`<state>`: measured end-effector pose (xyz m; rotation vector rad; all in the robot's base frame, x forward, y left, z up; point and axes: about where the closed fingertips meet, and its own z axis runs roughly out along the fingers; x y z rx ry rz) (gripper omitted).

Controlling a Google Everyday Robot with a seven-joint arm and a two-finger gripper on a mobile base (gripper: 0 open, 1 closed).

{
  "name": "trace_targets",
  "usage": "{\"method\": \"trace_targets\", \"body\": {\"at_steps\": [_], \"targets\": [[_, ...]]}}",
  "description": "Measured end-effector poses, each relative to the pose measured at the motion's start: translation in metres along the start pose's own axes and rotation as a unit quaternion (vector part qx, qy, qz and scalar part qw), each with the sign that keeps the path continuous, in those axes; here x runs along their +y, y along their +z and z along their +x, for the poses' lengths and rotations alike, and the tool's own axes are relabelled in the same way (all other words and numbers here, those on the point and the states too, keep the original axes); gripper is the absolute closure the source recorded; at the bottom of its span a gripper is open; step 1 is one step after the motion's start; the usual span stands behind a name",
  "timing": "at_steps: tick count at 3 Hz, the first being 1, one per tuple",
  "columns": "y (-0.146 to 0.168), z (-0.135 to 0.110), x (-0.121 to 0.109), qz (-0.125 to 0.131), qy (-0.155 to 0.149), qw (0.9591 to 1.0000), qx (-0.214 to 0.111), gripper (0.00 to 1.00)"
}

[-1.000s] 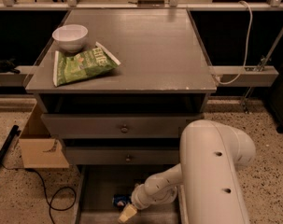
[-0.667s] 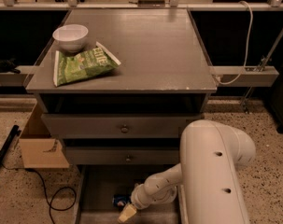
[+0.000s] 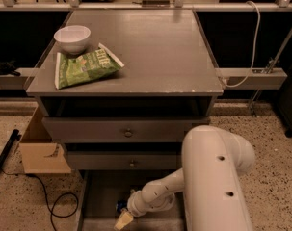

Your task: Pick pepsi can from bottom drawer and place on counter

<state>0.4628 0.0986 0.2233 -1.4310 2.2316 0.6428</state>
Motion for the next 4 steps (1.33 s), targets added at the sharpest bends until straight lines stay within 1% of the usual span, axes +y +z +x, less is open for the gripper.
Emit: {"method": "trace_targets", "body": {"at_steps": [1, 2, 3, 4], "targets": [[0.013, 0.004, -0.002, -0.008, -0.005, 0.9998, 0.02, 0.0], [0.023, 0.031, -0.011, -0.009, 0.008, 0.9984, 0.055, 0.0], [0.024, 0.029, -0.007, -0.013, 0.011, 0.9985, 0.052, 0.0], [0.043, 0.03, 0.005, -0.04, 0.031, 0.9973, 0.054, 0.0]]}}
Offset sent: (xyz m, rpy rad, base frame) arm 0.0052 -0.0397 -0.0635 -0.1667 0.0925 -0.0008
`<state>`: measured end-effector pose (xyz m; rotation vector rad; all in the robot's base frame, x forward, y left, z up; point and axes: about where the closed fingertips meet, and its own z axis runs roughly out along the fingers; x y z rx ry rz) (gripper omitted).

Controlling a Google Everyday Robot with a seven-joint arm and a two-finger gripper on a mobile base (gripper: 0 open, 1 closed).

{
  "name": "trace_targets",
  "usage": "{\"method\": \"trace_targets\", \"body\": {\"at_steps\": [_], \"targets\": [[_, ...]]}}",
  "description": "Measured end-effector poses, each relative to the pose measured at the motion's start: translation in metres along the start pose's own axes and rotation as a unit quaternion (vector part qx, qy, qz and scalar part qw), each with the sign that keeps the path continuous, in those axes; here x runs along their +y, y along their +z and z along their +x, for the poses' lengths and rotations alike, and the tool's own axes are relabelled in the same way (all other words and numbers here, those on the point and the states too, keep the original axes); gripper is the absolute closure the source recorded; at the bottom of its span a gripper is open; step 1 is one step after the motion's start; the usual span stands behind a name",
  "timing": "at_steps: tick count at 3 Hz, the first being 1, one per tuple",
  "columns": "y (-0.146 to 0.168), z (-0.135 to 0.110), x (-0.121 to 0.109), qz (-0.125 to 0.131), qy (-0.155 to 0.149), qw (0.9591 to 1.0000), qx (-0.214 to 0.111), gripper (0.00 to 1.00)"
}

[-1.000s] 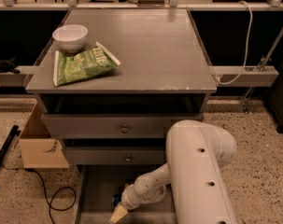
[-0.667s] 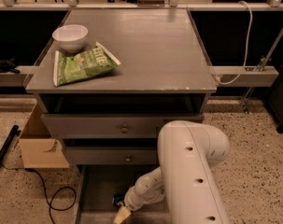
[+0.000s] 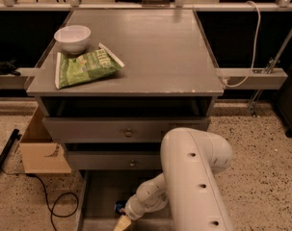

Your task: Pick pepsi can from bottom drawer and place on counter

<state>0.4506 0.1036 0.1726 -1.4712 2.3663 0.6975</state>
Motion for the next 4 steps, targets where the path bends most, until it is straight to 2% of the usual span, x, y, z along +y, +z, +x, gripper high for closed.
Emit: {"method": "trace_targets", "body": {"at_steps": [2, 4], "targets": [[0.004, 0.0, -0.002, -0.006, 0.001, 0.9999, 0.013, 0.0], [-0.014, -0.007, -0.037, 0.004, 0.002, 0.9992, 0.039, 0.0]]}}
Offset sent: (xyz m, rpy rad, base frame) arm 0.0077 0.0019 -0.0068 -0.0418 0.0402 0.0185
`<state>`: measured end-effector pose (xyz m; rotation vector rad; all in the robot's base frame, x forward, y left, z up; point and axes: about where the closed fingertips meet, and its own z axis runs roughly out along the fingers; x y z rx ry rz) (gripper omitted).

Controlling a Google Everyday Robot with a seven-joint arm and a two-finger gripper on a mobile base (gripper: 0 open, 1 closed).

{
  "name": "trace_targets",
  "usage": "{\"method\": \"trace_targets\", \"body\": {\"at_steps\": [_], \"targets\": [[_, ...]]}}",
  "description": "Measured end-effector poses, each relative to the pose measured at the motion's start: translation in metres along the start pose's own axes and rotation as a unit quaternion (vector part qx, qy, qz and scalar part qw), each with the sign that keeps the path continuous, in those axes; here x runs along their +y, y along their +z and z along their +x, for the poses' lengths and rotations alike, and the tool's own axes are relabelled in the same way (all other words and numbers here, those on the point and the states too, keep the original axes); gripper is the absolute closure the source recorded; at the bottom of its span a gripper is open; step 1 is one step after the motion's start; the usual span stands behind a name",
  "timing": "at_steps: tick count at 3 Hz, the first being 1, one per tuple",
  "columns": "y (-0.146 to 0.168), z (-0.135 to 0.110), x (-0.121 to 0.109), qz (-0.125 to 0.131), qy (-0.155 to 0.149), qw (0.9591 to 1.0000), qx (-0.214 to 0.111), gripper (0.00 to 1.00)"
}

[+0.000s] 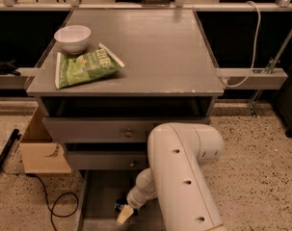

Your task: Pick pepsi can from bottom drawer and place on counter

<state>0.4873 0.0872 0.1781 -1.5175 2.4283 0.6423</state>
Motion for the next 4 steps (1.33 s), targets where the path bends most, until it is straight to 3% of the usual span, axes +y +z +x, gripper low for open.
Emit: {"method": "trace_targets", "body": {"at_steps": [1, 2, 4], "targets": [[-0.001, 0.001, -0.002, 0.001, 0.0, 1.0, 0.002, 0.0], [0.017, 0.011, 0.003, -0.006, 0.004, 0.9999, -0.007, 0.0], [0.031, 0.017, -0.008, 0.005, 0.004, 1.0, 0.002, 0.0]]}}
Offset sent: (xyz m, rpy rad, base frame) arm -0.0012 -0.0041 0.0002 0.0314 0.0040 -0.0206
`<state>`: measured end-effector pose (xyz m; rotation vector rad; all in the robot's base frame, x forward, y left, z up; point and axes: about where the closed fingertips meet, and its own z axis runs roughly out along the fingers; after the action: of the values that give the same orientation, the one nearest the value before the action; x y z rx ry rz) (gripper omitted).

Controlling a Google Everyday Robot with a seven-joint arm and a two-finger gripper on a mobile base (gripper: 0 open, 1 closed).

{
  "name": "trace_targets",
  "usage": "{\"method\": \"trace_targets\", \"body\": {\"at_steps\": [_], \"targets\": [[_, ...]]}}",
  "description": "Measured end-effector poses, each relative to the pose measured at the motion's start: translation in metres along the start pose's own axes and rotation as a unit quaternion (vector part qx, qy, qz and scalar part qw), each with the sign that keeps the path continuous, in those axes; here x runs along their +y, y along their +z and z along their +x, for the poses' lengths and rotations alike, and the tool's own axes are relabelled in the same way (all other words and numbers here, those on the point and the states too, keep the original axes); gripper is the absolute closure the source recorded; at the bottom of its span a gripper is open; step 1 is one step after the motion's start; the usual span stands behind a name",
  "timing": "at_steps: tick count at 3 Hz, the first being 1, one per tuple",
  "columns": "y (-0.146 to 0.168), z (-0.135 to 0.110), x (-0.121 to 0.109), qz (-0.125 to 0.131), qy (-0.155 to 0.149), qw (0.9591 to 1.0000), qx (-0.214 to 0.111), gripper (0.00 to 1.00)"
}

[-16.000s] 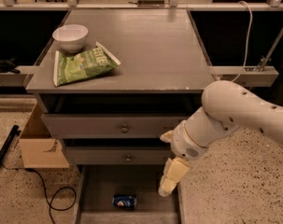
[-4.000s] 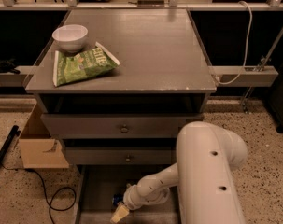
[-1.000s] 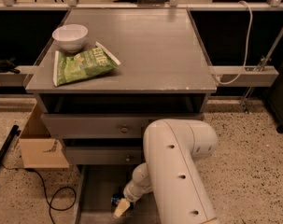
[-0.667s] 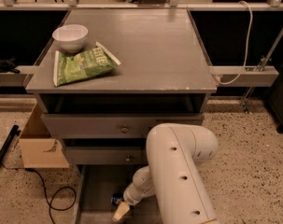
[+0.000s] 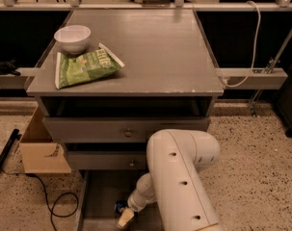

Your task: Pick pepsi can from bottom drawer and place on counter

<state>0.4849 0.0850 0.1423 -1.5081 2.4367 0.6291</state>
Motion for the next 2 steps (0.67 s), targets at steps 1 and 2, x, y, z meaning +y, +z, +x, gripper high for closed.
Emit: {"method": "trace_targets", "body": {"at_steps": [1, 2], "targets": [[-0.004, -0.007, -0.016, 0.008, 0.002, 1.0, 0.002, 0.0], [-0.006, 0.001, -0.033, 0.024, 0.008, 0.9997, 0.009, 0.0]]}}
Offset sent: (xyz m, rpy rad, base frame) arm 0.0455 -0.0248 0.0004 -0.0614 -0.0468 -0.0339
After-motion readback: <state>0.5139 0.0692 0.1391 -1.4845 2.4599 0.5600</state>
